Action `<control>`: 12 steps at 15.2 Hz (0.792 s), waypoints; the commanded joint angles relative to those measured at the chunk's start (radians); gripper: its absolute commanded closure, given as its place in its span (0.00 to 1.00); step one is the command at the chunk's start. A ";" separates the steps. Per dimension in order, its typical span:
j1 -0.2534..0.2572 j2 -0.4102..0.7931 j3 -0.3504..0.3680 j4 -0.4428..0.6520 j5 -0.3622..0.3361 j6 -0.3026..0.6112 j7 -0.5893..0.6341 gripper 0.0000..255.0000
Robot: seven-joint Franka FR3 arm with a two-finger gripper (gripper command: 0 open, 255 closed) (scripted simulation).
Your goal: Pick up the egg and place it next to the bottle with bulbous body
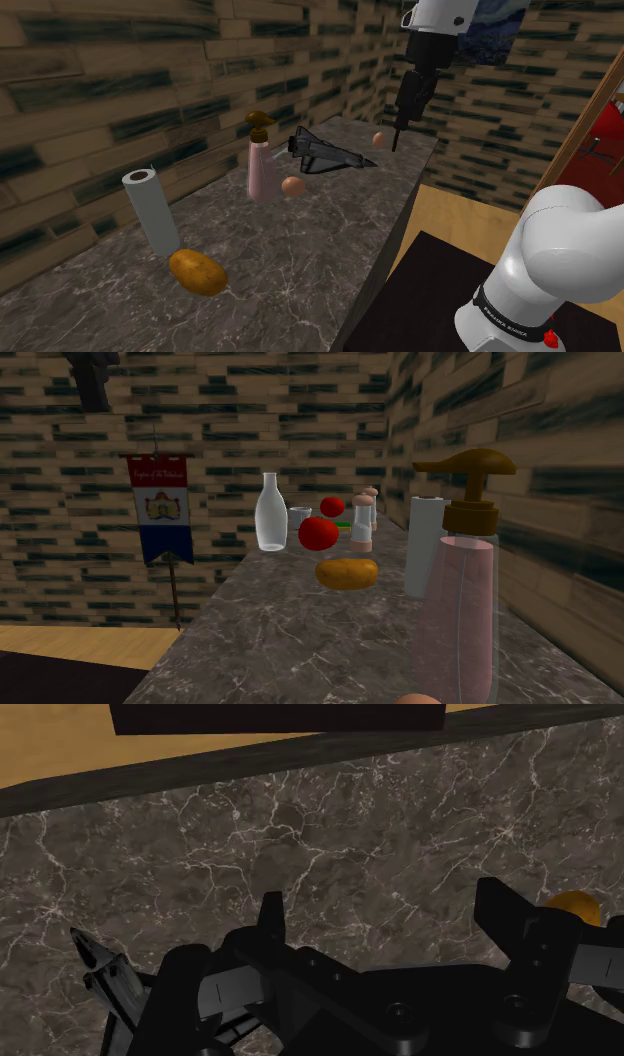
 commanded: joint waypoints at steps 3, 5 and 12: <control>0.010 0.043 -0.027 -0.021 -0.005 0.066 -0.055 0.00; 0.020 0.093 -0.053 -0.036 -0.008 0.131 -0.110 0.00; 0.065 0.310 -0.138 -0.032 0.010 0.342 -0.309 0.00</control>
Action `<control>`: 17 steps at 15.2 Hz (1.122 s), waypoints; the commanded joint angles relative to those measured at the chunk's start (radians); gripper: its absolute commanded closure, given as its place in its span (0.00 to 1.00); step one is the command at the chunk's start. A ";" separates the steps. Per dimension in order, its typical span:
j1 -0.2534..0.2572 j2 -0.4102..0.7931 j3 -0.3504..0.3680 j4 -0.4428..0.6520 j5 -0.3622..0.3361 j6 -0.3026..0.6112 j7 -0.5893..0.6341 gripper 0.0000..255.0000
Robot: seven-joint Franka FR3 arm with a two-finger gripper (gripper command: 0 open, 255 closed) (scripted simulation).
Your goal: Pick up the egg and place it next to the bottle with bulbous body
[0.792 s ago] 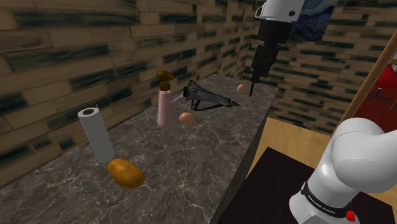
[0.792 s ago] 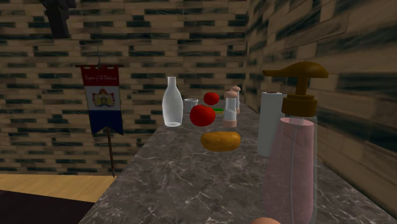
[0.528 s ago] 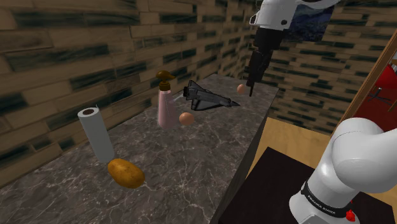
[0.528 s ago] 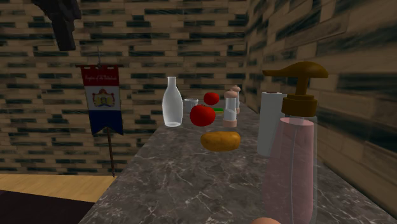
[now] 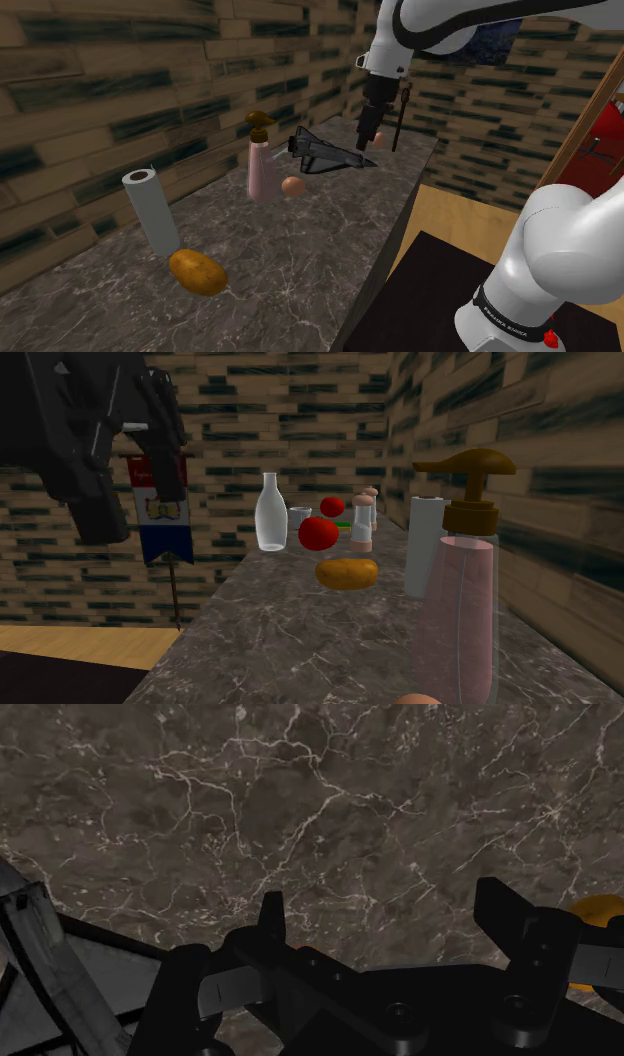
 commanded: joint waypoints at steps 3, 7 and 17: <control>0.030 0.144 -0.045 0.031 0.029 0.109 -0.122 0.00; 0.061 0.298 -0.081 0.090 0.080 0.192 -0.247 0.00; 0.091 0.700 -0.096 0.343 0.263 0.290 -0.560 0.00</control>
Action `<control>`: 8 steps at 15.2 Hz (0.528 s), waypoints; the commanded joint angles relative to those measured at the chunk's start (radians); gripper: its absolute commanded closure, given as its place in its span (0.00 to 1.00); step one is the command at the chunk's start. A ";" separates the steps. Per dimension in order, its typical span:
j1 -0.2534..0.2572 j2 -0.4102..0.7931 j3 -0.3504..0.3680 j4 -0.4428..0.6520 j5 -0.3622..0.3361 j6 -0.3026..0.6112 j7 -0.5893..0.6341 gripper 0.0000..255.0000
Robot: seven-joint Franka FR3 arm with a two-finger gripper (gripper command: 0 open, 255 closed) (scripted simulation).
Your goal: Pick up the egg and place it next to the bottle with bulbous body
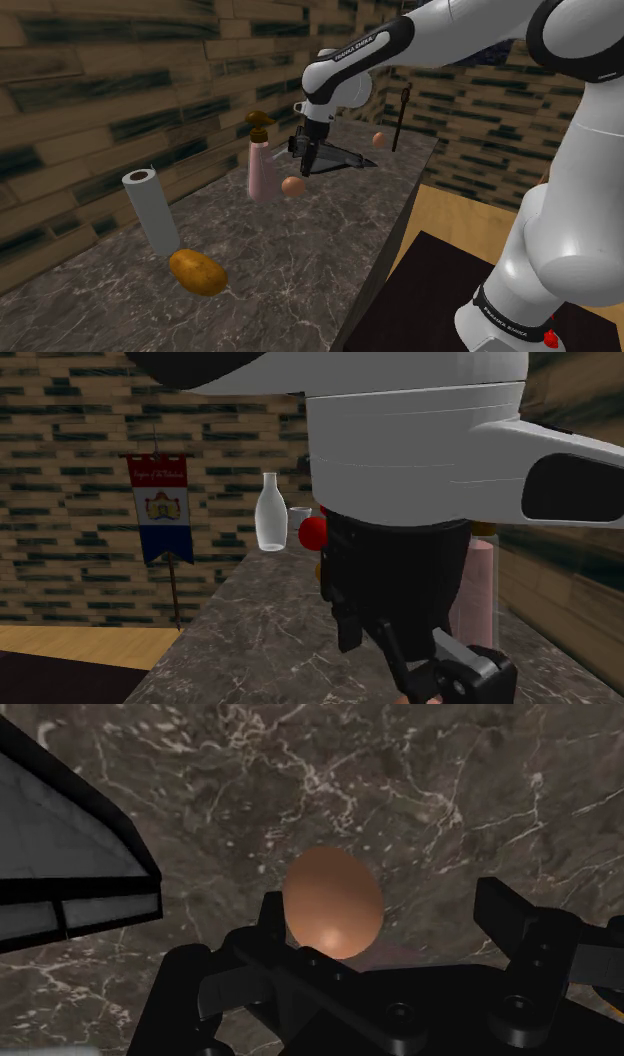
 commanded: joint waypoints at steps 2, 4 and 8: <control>-0.007 0.127 0.013 0.110 0.052 0.000 -0.086 0.00; -0.010 0.160 0.022 0.128 0.065 0.011 -0.104 0.00; -0.006 0.187 0.030 0.111 0.081 0.054 -0.114 0.00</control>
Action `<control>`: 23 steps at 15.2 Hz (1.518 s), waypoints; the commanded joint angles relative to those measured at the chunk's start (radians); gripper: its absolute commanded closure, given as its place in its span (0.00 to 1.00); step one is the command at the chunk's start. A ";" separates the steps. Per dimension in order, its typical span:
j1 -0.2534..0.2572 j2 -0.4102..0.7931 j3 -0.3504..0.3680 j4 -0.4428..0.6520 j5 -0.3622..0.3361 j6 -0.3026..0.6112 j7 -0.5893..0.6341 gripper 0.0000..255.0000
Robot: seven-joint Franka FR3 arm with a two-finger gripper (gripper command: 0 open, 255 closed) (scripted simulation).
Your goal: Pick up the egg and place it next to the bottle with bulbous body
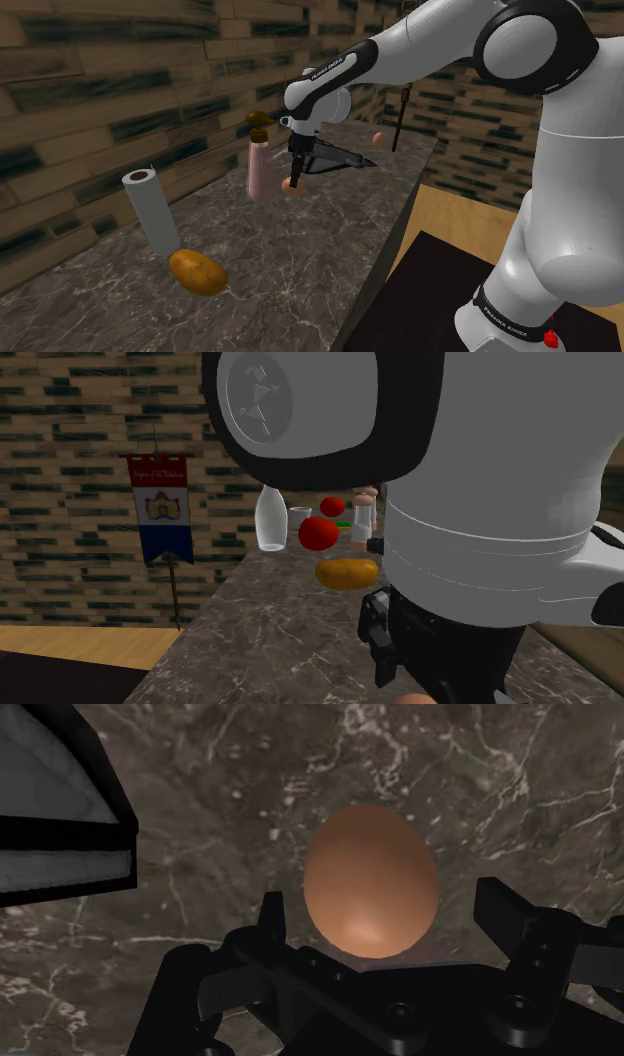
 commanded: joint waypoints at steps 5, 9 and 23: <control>0.003 0.029 0.008 -0.009 0.016 0.038 -0.011 0.00; 0.003 0.029 0.008 -0.009 0.016 0.038 -0.011 0.00; 0.005 0.007 0.004 0.002 0.003 0.007 0.005 1.00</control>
